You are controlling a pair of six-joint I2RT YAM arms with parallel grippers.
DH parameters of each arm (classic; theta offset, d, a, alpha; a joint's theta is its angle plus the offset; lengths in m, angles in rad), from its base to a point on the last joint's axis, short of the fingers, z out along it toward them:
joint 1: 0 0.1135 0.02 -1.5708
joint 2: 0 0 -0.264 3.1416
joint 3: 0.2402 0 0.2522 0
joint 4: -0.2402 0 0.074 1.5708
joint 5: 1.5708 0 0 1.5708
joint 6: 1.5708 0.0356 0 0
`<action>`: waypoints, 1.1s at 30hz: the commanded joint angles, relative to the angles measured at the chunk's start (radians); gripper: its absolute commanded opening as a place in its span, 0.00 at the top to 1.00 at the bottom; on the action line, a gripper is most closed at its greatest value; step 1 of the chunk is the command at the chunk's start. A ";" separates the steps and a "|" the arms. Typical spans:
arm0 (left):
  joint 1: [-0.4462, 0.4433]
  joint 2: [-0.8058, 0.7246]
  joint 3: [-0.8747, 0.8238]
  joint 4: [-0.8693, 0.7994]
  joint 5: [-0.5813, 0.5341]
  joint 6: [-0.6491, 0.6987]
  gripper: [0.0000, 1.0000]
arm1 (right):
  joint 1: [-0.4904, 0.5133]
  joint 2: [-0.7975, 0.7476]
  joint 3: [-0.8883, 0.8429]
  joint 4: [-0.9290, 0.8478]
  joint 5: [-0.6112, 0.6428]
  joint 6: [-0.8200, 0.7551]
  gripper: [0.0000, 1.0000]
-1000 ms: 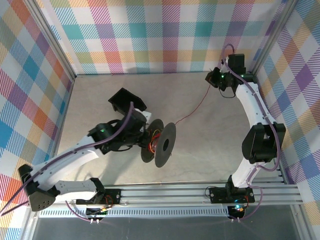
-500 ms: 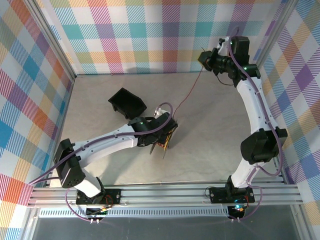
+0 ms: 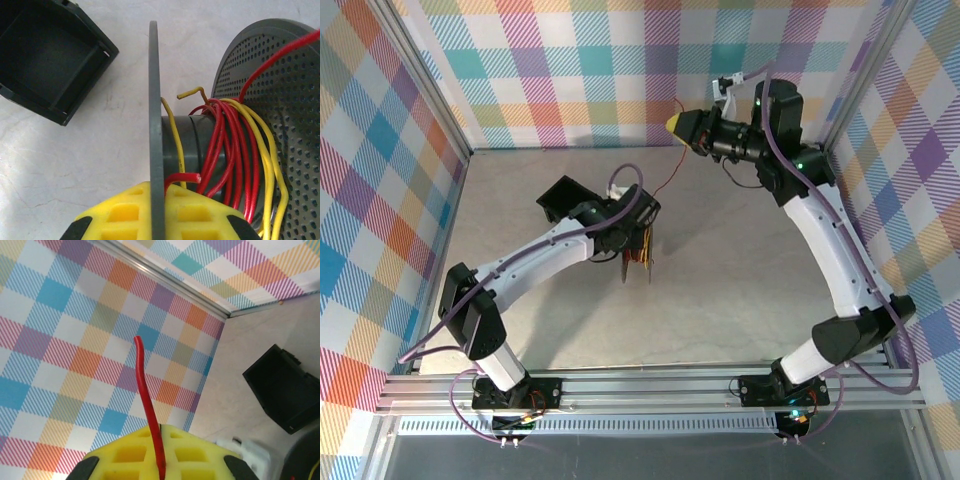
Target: Wrap the cables
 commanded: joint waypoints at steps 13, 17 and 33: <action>0.189 0.072 0.124 0.018 0.144 -0.211 1.00 | 0.260 -0.322 -0.433 0.296 0.067 0.050 1.00; 0.233 0.095 0.150 0.034 0.199 -0.263 1.00 | 0.347 -0.358 -0.516 0.328 0.066 0.043 1.00; 0.462 0.016 0.048 0.263 0.454 -0.459 1.00 | 0.516 -0.652 -1.065 0.410 0.188 0.099 1.00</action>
